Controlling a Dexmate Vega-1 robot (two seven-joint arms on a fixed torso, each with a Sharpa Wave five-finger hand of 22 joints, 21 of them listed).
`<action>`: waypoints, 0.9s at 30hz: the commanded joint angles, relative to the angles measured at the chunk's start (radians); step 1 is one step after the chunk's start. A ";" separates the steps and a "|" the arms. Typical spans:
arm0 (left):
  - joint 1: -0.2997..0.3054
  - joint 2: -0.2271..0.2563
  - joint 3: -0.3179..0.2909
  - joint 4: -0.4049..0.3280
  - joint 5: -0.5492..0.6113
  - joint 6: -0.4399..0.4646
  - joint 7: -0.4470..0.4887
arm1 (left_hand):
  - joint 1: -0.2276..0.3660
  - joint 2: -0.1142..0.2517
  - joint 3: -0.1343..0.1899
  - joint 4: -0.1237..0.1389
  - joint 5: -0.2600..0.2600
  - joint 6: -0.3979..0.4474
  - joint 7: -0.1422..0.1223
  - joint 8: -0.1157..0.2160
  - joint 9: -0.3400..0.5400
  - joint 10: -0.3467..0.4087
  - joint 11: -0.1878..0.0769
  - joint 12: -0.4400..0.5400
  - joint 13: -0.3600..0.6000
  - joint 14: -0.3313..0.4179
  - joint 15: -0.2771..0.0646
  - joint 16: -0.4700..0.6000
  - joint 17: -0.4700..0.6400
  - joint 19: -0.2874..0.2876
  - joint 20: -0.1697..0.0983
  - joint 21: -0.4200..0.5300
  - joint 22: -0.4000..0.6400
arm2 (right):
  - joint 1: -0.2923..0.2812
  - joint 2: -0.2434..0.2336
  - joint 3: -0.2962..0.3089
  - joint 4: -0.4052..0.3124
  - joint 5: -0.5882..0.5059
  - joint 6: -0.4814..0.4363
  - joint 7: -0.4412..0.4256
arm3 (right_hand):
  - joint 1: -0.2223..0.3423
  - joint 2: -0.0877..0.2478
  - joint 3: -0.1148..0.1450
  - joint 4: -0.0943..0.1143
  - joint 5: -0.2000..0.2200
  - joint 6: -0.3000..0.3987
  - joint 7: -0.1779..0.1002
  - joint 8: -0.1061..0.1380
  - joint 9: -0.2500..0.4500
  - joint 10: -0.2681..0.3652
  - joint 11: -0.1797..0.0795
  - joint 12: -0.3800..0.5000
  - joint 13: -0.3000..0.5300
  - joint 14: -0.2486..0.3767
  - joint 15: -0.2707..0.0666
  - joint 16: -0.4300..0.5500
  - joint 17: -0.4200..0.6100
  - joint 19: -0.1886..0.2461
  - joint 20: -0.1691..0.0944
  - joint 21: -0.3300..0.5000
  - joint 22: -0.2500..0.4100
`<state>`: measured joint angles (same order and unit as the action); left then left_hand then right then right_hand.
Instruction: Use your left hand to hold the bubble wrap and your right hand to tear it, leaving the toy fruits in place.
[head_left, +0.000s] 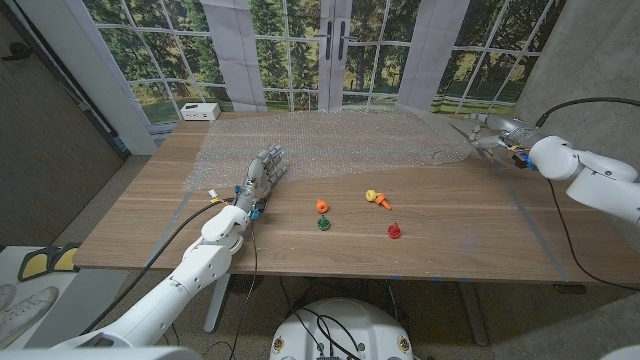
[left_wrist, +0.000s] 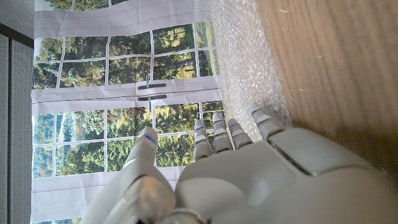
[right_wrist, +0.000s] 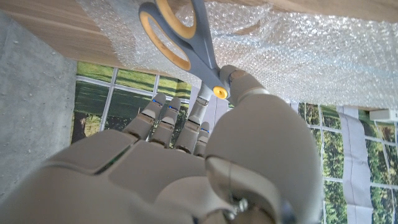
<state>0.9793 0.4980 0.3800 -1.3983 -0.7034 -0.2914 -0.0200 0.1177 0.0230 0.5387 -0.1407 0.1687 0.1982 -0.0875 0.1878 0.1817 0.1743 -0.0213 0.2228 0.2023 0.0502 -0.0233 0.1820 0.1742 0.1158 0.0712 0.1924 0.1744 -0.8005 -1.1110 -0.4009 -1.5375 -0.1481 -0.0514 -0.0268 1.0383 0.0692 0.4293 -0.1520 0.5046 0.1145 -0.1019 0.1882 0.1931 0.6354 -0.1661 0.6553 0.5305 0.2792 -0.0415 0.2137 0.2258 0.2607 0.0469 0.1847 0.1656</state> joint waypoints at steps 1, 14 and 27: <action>0.004 0.002 -0.001 -0.004 -0.001 0.003 0.000 | -0.008 0.004 -0.005 0.001 0.002 0.007 0.002 0.002 0.003 0.011 -0.004 0.005 0.002 0.007 -0.003 0.002 0.002 0.001 -0.006 0.003 0.003 | -0.052 0.031 0.076 0.019 0.200 0.097 -0.031 | -0.013 0.002 0.012 0.002 0.010 0.012 -0.003 0.006 0.003 0.019 -0.020 0.067 0.104 0.009 -0.159 -0.007 0.005 0.001 0.011 0.002 0.001; 0.010 0.000 -0.005 0.003 -0.006 -0.008 -0.004 | -0.008 0.003 -0.005 0.000 0.002 0.008 0.003 0.003 0.003 0.009 -0.003 0.004 0.002 0.005 -0.004 0.001 0.002 0.000 -0.005 0.003 0.003 | -0.064 0.072 0.108 0.021 0.321 0.153 -0.011 | -0.028 -0.001 0.017 0.007 0.022 0.007 -0.001 0.002 0.003 0.007 -0.022 0.075 0.109 0.005 -0.155 -0.010 0.008 -0.007 0.020 0.000 0.002; 0.009 0.003 -0.006 0.006 -0.011 -0.003 -0.012 | -0.008 0.003 -0.005 0.000 0.002 0.008 0.001 0.002 0.003 0.017 -0.006 0.006 0.002 0.014 -0.003 0.005 0.002 0.000 -0.005 0.003 0.003 | -0.066 0.165 0.141 0.082 0.505 0.282 0.063 | -0.037 -0.001 0.014 0.007 0.028 0.005 -0.001 0.001 0.003 0.002 -0.027 0.083 0.111 0.000 -0.160 -0.010 0.012 -0.011 0.028 0.000 0.002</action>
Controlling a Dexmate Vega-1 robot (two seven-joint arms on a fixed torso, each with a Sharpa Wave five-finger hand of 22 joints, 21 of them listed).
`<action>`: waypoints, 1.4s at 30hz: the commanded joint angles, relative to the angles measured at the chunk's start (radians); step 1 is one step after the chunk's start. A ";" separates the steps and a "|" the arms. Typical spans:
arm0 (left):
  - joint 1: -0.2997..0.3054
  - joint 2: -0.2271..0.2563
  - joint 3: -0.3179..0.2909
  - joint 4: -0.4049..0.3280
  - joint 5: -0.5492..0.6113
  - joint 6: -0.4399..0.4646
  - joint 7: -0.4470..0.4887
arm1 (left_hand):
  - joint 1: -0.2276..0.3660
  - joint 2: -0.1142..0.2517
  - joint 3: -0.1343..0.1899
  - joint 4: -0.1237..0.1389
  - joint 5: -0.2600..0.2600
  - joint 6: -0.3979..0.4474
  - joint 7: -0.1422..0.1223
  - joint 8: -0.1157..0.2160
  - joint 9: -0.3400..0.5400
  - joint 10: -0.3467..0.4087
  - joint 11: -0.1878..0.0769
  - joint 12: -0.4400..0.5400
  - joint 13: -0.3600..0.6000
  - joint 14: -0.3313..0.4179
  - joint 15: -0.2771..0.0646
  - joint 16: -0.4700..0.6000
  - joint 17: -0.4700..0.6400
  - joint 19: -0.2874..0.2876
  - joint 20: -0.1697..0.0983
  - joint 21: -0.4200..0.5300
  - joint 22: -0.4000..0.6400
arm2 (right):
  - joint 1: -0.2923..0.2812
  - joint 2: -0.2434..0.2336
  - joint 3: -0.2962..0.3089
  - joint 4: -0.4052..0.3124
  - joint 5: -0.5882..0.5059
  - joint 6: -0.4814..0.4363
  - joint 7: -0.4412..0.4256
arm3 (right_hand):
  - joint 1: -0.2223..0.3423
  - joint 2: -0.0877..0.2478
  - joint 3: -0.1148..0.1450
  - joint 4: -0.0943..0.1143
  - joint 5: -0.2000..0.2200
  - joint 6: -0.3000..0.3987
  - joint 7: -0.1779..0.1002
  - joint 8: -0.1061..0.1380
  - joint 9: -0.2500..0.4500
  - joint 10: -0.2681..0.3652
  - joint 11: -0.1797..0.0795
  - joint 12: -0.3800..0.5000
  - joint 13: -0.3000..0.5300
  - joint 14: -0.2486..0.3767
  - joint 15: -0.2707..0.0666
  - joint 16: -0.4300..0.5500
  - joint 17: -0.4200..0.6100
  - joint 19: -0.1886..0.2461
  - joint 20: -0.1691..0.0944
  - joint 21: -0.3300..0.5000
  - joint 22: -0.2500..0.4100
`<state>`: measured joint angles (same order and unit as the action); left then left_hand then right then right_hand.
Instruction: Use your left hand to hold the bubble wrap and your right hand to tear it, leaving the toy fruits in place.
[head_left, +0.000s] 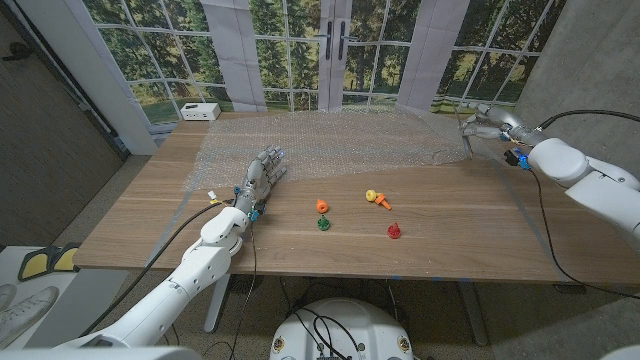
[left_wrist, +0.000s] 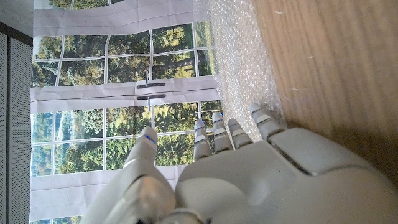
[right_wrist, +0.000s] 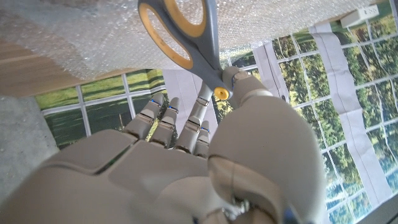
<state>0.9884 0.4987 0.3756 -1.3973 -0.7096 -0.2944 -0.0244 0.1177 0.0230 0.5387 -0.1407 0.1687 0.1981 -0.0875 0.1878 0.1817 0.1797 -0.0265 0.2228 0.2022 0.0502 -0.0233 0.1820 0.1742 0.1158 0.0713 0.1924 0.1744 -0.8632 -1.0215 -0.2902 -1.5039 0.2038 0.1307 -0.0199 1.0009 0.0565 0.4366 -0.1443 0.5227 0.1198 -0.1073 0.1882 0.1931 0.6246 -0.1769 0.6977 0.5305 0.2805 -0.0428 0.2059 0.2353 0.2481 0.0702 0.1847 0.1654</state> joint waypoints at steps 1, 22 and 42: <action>0.000 0.003 -0.001 0.005 -0.004 0.001 -0.008 | -0.008 0.003 -0.005 0.000 0.002 0.008 0.000 0.002 0.003 0.017 0.000 0.008 0.002 0.020 -0.004 0.007 0.002 0.001 -0.006 0.003 0.003 | -0.003 0.080 0.030 0.051 0.156 0.106 0.056 | 0.001 0.011 0.007 -0.002 0.010 0.000 0.005 0.001 0.003 0.010 -0.014 0.041 0.112 -0.002 -0.159 -0.002 0.003 0.001 0.006 0.000 0.002; 0.004 0.007 -0.015 -0.007 -0.020 0.001 -0.009 | -0.008 0.003 -0.006 0.000 0.002 0.009 0.001 0.003 0.003 0.022 -0.002 0.009 0.002 0.017 -0.005 0.003 0.002 0.001 -0.011 0.003 0.003 | -0.003 0.193 0.051 0.102 0.343 0.206 0.144 | 0.001 0.013 0.003 -0.007 0.020 0.010 0.006 0.004 0.003 0.021 -0.006 0.054 0.104 0.005 -0.160 0.004 0.009 0.007 0.007 0.004 0.003; 0.003 0.017 -0.013 -0.017 -0.018 0.010 -0.016 | -0.008 0.003 -0.006 -0.001 0.003 0.012 0.002 0.004 0.003 0.025 -0.003 0.008 0.002 0.016 -0.007 0.002 0.002 0.001 -0.012 0.003 0.002 | -0.037 0.219 0.057 0.040 0.392 0.233 0.169 | -0.001 0.015 0.000 -0.008 0.029 0.015 0.006 0.004 0.002 0.019 -0.012 0.066 0.104 0.005 -0.159 0.004 0.012 0.002 0.011 0.002 0.003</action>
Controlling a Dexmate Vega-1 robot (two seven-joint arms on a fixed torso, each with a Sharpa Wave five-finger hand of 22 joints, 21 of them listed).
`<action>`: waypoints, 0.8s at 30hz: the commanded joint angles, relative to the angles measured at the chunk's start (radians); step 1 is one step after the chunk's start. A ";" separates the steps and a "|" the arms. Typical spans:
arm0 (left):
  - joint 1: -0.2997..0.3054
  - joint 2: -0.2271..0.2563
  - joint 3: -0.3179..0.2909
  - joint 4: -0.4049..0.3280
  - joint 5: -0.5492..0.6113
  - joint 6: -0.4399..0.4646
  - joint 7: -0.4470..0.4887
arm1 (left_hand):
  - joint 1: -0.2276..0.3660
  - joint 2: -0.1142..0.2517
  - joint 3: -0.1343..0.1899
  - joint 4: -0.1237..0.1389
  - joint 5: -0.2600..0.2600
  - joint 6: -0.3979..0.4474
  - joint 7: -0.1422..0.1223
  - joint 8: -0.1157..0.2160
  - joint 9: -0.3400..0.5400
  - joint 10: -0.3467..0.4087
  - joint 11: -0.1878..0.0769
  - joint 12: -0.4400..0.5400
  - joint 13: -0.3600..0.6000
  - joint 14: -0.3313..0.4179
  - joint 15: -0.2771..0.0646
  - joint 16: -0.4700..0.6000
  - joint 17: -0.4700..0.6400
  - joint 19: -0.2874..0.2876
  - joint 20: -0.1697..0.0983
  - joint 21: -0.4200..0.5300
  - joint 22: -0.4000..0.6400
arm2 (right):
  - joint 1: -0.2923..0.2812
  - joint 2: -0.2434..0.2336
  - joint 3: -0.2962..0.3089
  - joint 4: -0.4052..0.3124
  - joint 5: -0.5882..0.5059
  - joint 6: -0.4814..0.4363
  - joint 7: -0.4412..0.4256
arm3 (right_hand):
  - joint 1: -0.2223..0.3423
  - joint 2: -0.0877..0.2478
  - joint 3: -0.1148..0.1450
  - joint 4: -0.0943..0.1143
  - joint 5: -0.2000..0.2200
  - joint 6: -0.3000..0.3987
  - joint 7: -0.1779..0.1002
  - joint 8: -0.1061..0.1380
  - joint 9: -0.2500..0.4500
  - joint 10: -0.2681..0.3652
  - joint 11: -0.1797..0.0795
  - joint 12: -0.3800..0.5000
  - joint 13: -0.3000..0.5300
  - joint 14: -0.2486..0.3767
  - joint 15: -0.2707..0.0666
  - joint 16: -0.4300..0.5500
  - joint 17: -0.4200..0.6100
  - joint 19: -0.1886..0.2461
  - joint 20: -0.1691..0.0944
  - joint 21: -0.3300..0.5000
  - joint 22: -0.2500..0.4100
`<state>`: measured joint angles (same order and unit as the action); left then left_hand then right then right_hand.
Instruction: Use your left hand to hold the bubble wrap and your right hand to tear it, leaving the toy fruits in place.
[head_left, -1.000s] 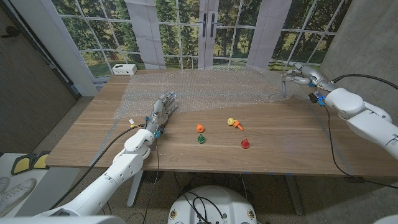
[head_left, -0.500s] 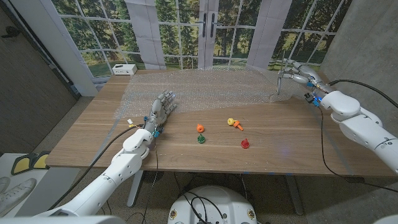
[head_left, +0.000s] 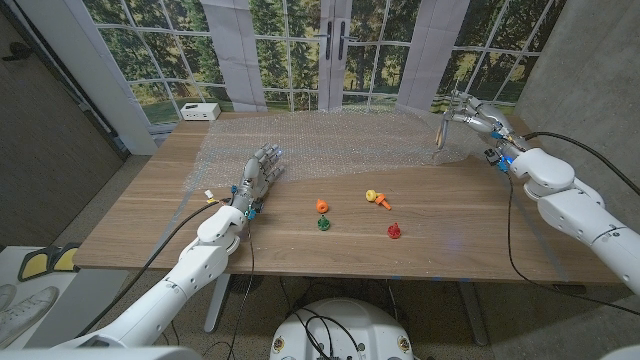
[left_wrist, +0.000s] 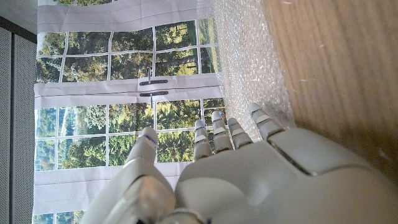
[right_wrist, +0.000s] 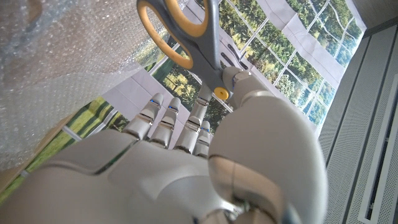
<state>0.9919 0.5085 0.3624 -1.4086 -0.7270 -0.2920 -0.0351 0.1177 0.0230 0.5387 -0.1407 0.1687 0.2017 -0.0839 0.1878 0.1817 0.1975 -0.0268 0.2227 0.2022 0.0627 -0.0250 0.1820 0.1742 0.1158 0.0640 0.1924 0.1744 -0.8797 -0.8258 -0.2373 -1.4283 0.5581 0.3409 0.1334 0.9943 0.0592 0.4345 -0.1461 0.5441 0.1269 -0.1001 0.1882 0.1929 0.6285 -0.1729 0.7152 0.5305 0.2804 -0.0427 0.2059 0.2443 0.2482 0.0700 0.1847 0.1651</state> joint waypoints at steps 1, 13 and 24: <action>-0.001 0.009 0.000 -0.007 -0.001 0.010 -0.006 | -0.008 0.003 -0.006 -0.001 0.003 0.009 -0.001 0.004 0.003 0.008 -0.004 0.009 0.002 0.004 -0.006 0.002 0.002 0.002 -0.004 0.003 0.002 | -0.021 0.025 0.005 -0.037 0.040 0.024 0.015 | 0.006 0.012 0.002 -0.007 0.008 0.008 -0.001 0.004 0.003 0.017 -0.018 0.050 0.104 0.005 -0.159 0.004 0.003 0.002 0.011 0.002 0.003; -0.010 0.010 0.004 -0.005 -0.003 0.015 -0.018 | -0.008 0.003 -0.006 -0.001 0.003 0.009 -0.002 0.004 0.003 0.009 -0.001 0.008 0.002 0.003 -0.006 0.002 0.002 0.001 -0.004 0.003 0.002 | -0.036 0.045 0.011 -0.069 0.042 0.045 -0.001 | 0.007 0.013 -0.001 -0.009 0.011 0.013 -0.001 0.004 0.003 0.020 -0.015 0.056 0.101 0.006 -0.162 0.005 0.005 -0.002 0.011 0.001 0.003; -0.020 0.015 0.004 -0.007 -0.002 0.022 -0.023 | -0.007 0.004 -0.005 -0.002 0.003 0.027 0.010 0.009 0.003 0.035 -0.010 0.017 0.001 0.006 -0.012 0.002 0.002 0.003 -0.008 0.004 0.002 | -0.038 0.055 0.005 -0.090 0.038 0.044 -0.006 | 0.009 0.014 -0.002 -0.009 0.015 0.015 0.001 0.004 0.002 0.016 -0.017 0.060 0.101 0.007 -0.162 0.005 0.006 -0.004 0.012 0.001 0.003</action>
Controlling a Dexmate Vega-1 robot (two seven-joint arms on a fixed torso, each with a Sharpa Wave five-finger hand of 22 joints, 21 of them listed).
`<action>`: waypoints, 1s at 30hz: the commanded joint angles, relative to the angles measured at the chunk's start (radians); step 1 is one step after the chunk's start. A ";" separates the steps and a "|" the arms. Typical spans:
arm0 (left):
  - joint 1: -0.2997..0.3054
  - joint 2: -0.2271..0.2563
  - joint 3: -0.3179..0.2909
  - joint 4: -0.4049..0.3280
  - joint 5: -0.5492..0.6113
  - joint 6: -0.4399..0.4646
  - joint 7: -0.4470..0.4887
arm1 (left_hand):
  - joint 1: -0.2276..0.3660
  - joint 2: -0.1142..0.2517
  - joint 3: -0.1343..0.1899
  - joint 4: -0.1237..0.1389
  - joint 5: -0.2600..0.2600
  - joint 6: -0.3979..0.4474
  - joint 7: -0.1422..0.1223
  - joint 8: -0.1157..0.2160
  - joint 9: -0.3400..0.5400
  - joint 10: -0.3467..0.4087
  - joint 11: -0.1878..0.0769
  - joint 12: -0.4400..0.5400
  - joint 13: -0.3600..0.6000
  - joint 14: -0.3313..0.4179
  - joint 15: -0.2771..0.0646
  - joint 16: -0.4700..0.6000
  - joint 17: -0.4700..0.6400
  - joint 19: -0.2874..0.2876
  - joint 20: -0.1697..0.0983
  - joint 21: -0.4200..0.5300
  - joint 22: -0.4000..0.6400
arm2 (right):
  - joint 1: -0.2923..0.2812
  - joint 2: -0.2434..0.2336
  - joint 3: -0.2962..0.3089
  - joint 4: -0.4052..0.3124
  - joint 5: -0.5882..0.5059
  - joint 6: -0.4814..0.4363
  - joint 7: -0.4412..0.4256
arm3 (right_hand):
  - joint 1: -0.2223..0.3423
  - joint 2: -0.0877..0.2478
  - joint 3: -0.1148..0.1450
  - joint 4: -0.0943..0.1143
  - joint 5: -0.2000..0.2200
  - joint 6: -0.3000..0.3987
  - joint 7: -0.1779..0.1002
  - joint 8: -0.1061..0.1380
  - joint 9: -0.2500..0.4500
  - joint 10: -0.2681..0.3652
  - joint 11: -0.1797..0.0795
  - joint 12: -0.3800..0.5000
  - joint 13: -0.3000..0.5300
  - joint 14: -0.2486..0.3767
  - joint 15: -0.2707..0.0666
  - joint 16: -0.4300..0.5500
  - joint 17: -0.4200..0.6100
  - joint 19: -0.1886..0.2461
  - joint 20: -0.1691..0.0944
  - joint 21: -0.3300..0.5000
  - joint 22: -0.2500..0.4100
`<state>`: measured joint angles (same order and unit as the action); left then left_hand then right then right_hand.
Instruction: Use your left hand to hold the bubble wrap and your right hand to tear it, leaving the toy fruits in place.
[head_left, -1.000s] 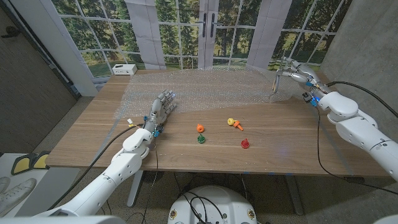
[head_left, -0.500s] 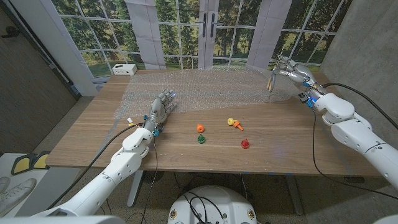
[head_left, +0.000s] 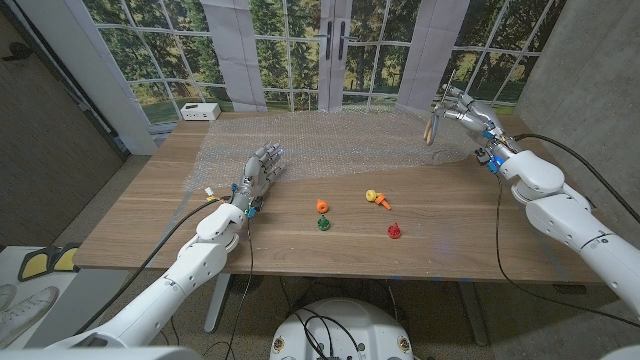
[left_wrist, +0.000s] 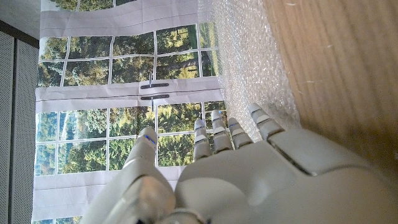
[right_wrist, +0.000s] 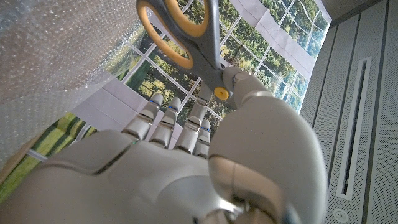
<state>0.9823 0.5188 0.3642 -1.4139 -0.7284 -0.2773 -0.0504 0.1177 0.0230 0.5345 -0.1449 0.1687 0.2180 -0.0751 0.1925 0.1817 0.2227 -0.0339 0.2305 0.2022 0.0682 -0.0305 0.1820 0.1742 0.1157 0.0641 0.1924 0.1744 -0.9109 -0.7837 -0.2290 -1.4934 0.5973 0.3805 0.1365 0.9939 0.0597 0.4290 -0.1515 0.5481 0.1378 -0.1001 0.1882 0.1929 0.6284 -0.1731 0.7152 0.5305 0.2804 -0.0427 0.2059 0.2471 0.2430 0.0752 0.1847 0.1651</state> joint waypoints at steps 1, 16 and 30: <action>-0.013 0.004 0.003 0.001 0.000 0.006 -0.009 | -0.007 0.004 -0.001 0.002 0.003 0.011 0.002 0.004 0.003 0.009 0.002 0.008 0.001 0.001 -0.007 0.002 0.002 0.003 -0.008 0.004 0.002 | -0.008 0.012 -0.005 -0.030 -0.012 0.005 -0.015 | 0.009 0.013 0.003 -0.004 0.012 0.005 -0.001 0.004 0.002 0.018 -0.016 0.061 0.101 0.007 -0.161 0.005 0.003 0.001 0.006 0.001 0.003; -0.024 0.000 0.013 0.006 0.015 0.011 -0.001 | -0.007 0.004 -0.001 0.002 0.003 0.016 0.000 0.004 0.003 0.009 0.004 0.006 0.001 0.000 -0.007 0.002 0.002 0.002 -0.007 0.003 0.002 | -0.004 0.025 -0.006 -0.062 0.032 -0.004 0.017 | 0.005 0.012 0.004 -0.003 0.021 0.007 0.000 0.003 0.003 0.021 -0.014 0.069 0.095 0.014 -0.155 0.006 0.004 -0.006 0.009 0.001 0.003; -0.020 0.001 0.016 0.004 0.025 0.008 0.006 | -0.007 0.003 -0.001 0.002 0.003 0.034 -0.004 0.008 0.003 0.026 -0.008 0.011 0.001 0.000 -0.009 0.002 0.002 0.001 -0.008 0.003 0.002 | 0.000 0.024 -0.016 -0.096 0.008 -0.008 0.010 | 0.003 0.007 0.009 -0.004 0.030 0.014 0.003 0.004 0.002 0.026 -0.012 0.079 0.094 0.018 -0.154 0.005 0.004 -0.004 0.012 0.002 0.003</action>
<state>0.9604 0.5179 0.3779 -1.4061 -0.7105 -0.2693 -0.0498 0.1177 0.0230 0.5346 -0.1448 0.1687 0.2416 -0.0806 0.1963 0.1817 0.2386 -0.0427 0.2383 0.2008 0.0682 -0.0304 0.1820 0.1743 0.1120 0.0604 0.1924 0.1744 -0.9141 -0.7619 -0.2368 -1.5649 0.6134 0.3764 0.1429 0.9941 0.0595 0.4317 -0.1580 0.5735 0.1431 -0.0947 0.1882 0.1929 0.6288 -0.1727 0.7153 0.5305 0.2931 -0.0411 0.2059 0.2489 0.2375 0.0806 0.1847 0.1650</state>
